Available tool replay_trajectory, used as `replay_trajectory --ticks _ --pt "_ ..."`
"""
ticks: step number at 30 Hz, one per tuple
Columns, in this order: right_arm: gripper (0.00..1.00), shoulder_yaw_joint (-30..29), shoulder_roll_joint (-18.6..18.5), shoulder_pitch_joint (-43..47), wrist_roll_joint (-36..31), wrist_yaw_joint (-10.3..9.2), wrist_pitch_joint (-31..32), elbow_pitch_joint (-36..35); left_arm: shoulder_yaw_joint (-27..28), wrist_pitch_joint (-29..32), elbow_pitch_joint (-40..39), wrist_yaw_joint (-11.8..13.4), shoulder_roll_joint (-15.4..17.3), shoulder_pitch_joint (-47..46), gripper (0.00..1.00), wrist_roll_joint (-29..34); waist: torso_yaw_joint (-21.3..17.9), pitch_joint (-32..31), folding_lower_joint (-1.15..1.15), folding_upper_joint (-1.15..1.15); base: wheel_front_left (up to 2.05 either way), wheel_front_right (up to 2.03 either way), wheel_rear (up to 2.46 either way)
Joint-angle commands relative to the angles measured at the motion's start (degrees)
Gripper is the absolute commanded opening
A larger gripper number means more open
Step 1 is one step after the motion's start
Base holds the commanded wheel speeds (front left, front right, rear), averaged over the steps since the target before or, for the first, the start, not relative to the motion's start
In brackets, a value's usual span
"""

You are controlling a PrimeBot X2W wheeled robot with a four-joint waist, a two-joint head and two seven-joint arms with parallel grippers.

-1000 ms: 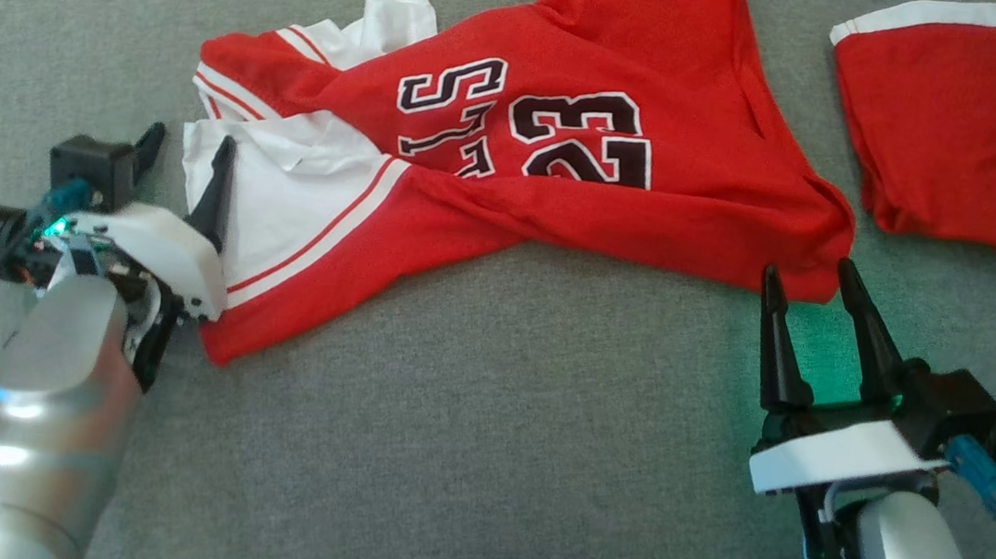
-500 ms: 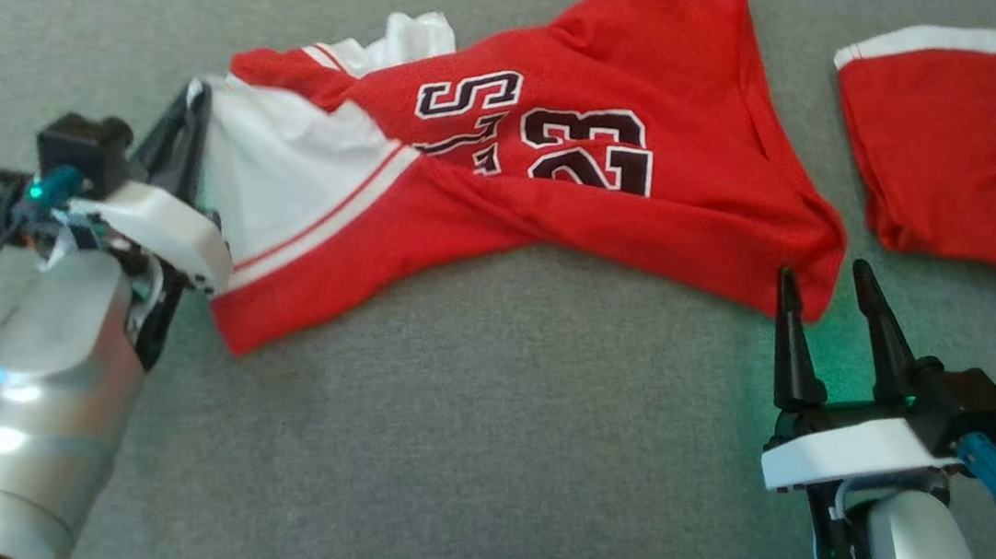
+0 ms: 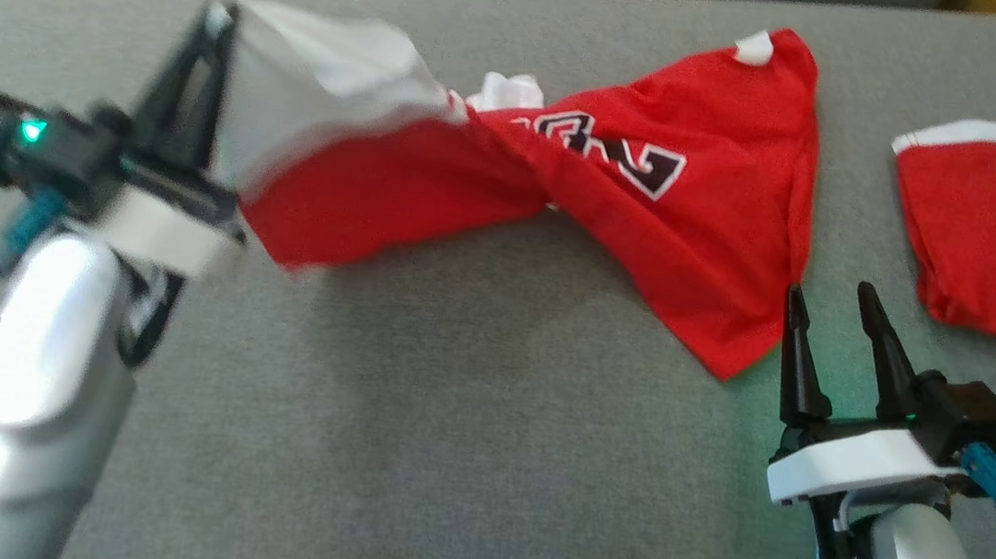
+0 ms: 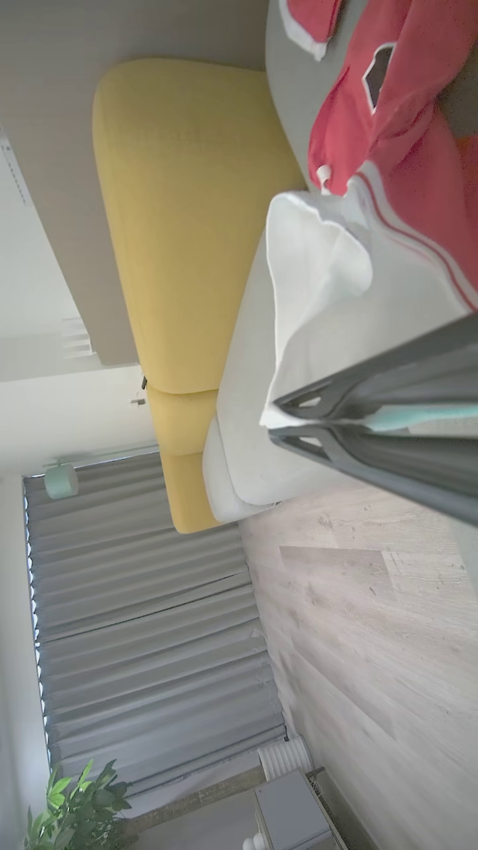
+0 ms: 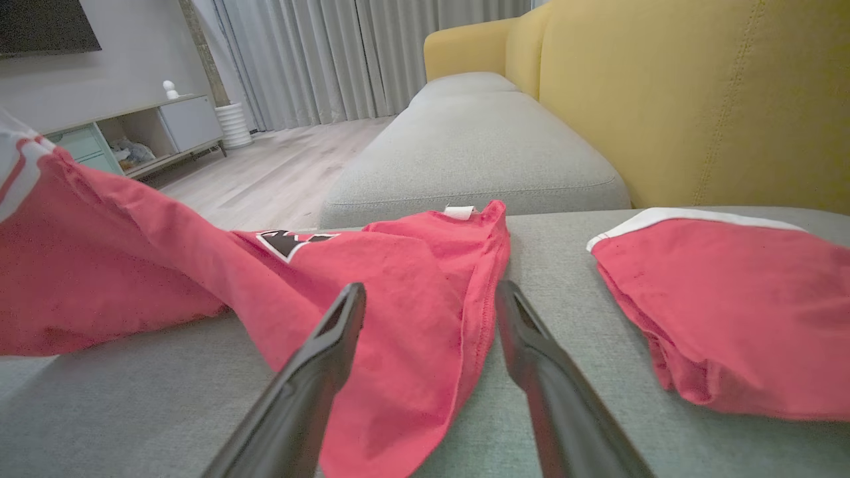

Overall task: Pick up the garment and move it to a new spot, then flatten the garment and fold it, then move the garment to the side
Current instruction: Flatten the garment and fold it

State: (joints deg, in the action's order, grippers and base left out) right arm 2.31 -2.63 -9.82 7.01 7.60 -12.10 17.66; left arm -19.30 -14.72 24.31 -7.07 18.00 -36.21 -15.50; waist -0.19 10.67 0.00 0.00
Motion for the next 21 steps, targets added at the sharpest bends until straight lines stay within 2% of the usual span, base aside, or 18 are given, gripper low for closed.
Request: replay_trajectory --ticks 1,8,9,10,15,17,19,20,21 --pt "1.00 1.3 -0.2 -0.1 0.4 -0.11 -0.5 -1.4 1.4 -0.3 -2.3 0.0 2.6 -1.7 0.00 0.4 1.2 -1.1 0.00 0.00 0.00 0.00 0.00" --pt "1.00 0.8 -0.2 0.6 1.1 -0.11 -0.8 0.7 -8.1 0.4 -9.1 -0.4 6.8 5.7 0.00 1.6 3.5 -3.4 0.00 0.00 0.00 0.00 0.00" --pt "1.00 0.7 -0.2 0.6 1.2 -0.11 -0.9 1.0 -10.6 1.0 -10.3 -0.4 7.7 7.2 0.00 1.6 3.8 -3.7 0.00 0.00 0.00 0.00 0.00" --pt "1.00 0.4 -0.2 0.8 1.4 -0.11 -1.0 1.7 -15.6 2.1 -12.7 -0.4 9.8 10.2 0.00 1.2 4.3 -4.2 0.00 0.00 0.00 0.00 0.00" --pt "1.00 -0.1 -0.2 0.8 1.5 -0.11 -1.3 3.3 -26.9 5.4 -16.4 -0.4 14.8 15.6 0.00 0.7 5.1 -5.0 0.00 0.00 0.00 0.00 0.00" --pt "1.00 0.0 -0.2 0.7 1.5 -0.11 -1.4 3.8 -30.6 6.2 -16.6 -0.4 16.1 16.5 0.00 0.8 5.2 -5.2 0.00 0.00 0.00 0.00 0.00" --pt "1.00 0.0 -0.2 0.5 1.5 -0.11 -1.5 4.2 -33.2 6.8 -16.6 -0.4 16.1 17.2 0.00 -0.2 5.2 -5.4 0.00 0.00 0.00 0.00 0.00" --pt "1.00 0.0 -0.2 0.5 1.6 -0.11 -1.5 4.4 -34.2 7.3 -16.4 -0.4 16.1 17.3 0.27 -0.5 5.2 -5.4 0.00 0.00 0.00 0.00 0.00" --pt "1.00 0.0 -0.2 0.4 1.6 -0.11 -1.5 4.7 -34.8 7.8 -16.0 -0.4 15.9 17.3 0.98 -0.7 5.2 -5.5 0.00 0.00 0.00 0.00 0.00"
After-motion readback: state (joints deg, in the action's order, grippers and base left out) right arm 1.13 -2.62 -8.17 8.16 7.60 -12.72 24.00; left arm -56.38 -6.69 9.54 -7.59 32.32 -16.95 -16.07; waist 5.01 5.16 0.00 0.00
